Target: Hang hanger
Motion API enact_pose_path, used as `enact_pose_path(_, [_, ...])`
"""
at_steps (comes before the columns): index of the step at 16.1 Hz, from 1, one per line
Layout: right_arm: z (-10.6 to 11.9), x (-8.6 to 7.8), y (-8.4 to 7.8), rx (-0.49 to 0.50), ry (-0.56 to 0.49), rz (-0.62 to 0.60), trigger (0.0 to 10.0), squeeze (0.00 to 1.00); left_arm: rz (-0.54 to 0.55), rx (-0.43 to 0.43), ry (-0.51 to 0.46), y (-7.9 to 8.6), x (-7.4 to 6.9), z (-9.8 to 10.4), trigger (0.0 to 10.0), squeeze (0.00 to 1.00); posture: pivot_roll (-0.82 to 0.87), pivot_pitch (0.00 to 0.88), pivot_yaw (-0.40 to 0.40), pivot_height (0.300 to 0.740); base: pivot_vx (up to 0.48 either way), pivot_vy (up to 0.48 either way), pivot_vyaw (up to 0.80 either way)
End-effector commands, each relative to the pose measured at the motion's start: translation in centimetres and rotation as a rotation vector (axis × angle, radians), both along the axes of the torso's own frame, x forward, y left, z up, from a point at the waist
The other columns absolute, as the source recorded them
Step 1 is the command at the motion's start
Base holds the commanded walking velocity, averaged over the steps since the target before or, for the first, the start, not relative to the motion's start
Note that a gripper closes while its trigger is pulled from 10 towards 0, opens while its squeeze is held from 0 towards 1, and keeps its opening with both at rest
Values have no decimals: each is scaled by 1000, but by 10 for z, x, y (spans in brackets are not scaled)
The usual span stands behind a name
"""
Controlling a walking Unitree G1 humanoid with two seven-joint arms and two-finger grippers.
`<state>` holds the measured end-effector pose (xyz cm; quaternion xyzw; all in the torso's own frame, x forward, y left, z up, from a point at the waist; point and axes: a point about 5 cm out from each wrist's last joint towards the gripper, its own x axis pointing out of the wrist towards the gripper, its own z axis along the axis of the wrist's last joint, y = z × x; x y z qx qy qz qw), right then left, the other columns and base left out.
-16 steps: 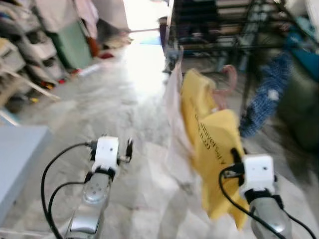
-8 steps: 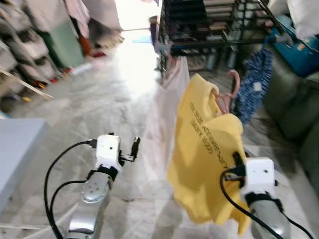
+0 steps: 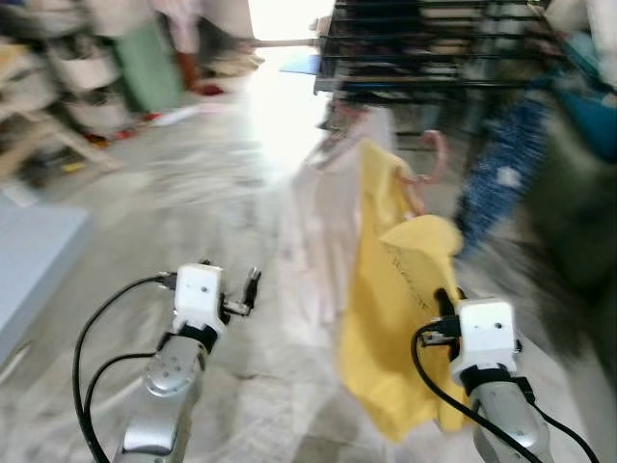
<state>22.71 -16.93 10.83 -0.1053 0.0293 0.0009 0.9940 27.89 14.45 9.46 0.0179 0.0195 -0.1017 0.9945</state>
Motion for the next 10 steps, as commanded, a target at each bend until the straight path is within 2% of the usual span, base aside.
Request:
enact_pose_path(1, [10,2,-1,-4,-53,6,10000,0,-20,-4,6,-5,-2,-1,10000,0,-143,83,73,740,0,-277,800])
enact_pose_path(6, [11,4,-1,-9,-55,36,10000,0,-23,0,11,-6,-1,-2,10000,0,-146,81,70,740,0,-274,800])
enact_pose_path(10, [11,5,6,-4,-45,121,10000,0,-28,1,18,-8,-3,-4,10000,0,-146,84,69,740,0,-270,800])
